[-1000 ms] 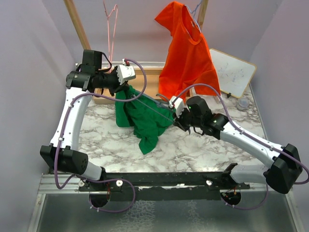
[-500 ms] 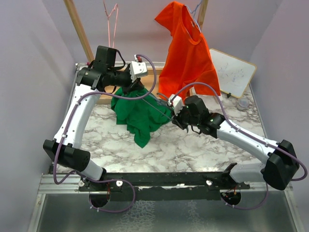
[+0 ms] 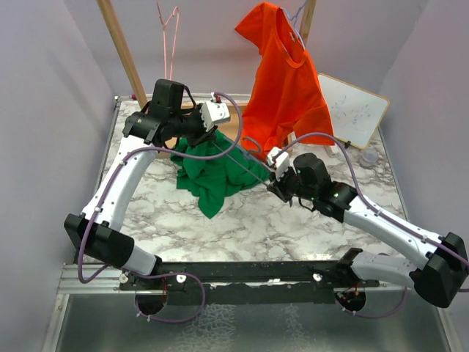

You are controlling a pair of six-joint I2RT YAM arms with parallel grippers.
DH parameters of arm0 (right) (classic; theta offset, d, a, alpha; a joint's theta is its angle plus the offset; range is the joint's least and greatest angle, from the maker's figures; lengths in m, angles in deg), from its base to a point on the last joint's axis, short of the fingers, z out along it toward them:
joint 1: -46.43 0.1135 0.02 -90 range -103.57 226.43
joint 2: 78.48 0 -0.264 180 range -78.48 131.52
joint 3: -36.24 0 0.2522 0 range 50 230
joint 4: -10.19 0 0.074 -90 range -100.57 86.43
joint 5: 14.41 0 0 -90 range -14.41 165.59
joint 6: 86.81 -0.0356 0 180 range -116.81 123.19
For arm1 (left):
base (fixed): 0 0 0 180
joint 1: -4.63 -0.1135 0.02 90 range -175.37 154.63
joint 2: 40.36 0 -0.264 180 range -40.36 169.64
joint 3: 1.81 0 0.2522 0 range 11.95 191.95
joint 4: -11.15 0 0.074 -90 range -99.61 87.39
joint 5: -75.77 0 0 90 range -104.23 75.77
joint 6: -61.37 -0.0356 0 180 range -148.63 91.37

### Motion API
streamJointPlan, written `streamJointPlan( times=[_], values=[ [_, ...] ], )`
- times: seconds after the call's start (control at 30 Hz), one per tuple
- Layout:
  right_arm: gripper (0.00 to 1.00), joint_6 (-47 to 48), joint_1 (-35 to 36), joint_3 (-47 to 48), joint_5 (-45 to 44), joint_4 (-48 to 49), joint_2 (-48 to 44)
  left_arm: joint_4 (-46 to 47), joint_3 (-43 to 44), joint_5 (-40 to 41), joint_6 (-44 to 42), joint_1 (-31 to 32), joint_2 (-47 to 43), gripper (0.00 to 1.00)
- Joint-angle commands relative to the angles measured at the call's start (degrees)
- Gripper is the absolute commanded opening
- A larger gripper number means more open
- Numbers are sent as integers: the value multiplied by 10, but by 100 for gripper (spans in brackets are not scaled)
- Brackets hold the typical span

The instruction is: Place the t-shirt on the hanger

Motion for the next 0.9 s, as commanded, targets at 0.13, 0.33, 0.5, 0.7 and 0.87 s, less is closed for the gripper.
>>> streamJointPlan(
  times=[0.13,0.33,0.5,0.7,0.87],
  values=[
    [1,-18,2,-26,18,42,-35,73,-72,144,19,-3,-64,21],
    [1,-13,2,-26,37,52,-21,94,-109,195,23,-5,-86,42],
    [1,-5,2,-30,47,62,-6,111,-158,234,31,-25,-107,44],
    [1,2,2,-33,53,57,6,156,-272,233,184,-41,-165,60],
    [1,5,2,-34,50,49,7,170,-314,167,317,-73,-191,61]
  ],
)
